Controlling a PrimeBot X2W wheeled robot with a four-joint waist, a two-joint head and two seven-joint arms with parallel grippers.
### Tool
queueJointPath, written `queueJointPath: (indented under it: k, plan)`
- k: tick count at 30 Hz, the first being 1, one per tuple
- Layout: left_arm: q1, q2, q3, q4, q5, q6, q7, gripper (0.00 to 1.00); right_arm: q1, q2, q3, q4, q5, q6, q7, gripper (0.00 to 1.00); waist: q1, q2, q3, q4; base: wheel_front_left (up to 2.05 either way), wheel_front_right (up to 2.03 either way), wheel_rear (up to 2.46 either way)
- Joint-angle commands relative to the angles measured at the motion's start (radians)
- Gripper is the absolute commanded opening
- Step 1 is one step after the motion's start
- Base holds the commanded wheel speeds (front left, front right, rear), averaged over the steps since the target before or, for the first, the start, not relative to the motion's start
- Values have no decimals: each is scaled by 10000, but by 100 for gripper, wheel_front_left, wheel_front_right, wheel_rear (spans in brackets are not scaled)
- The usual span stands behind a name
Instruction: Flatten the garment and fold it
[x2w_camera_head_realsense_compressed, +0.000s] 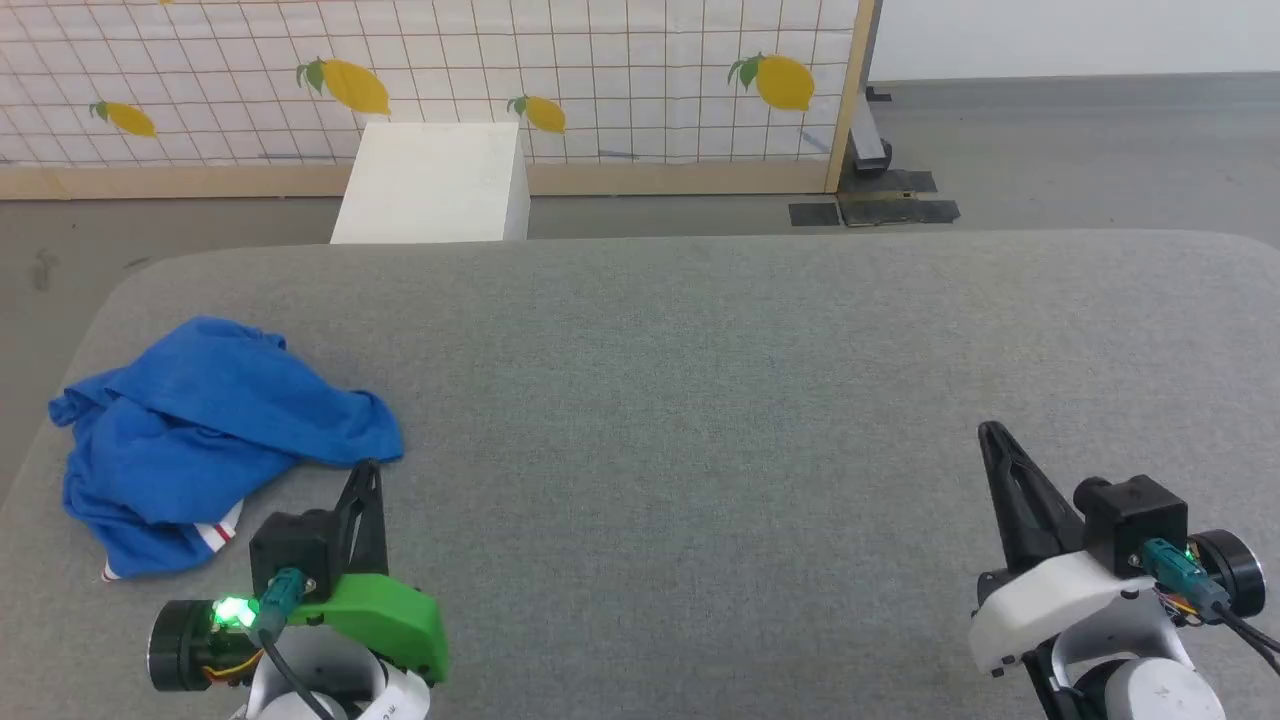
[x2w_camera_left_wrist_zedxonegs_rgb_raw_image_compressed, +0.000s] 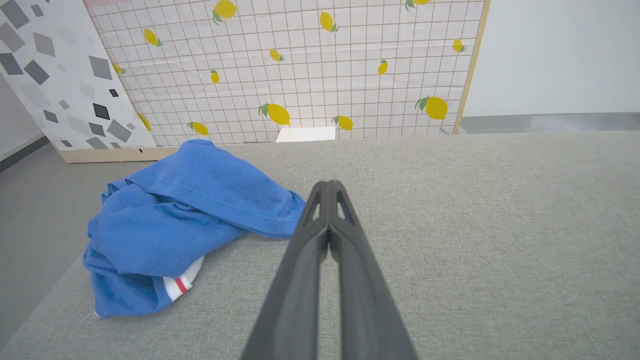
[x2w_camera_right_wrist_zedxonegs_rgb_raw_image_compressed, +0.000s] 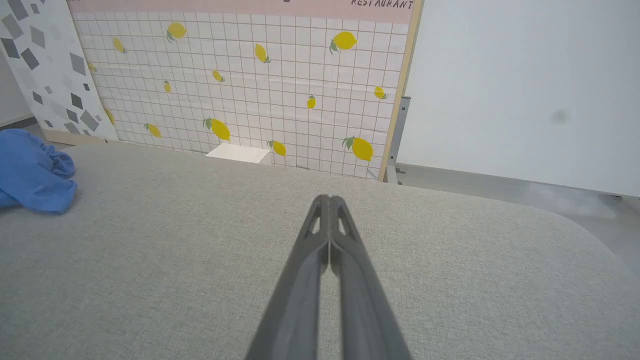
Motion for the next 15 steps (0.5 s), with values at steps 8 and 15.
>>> queueJointPath:
  k: [8, 15]
  plan:
    - [18, -49, 28, -26, 99, -11, 14, 0, 155, 17, 20, -53, -62, -13, 1, 0, 0, 0, 0, 0, 0, 0, 0]
    - [18, -49, 28, -26, 99, -11, 14, 0, 155, 17, 20, -53, -62, -13, 1, 0, 0, 0, 0, 0, 0, 0, 0]
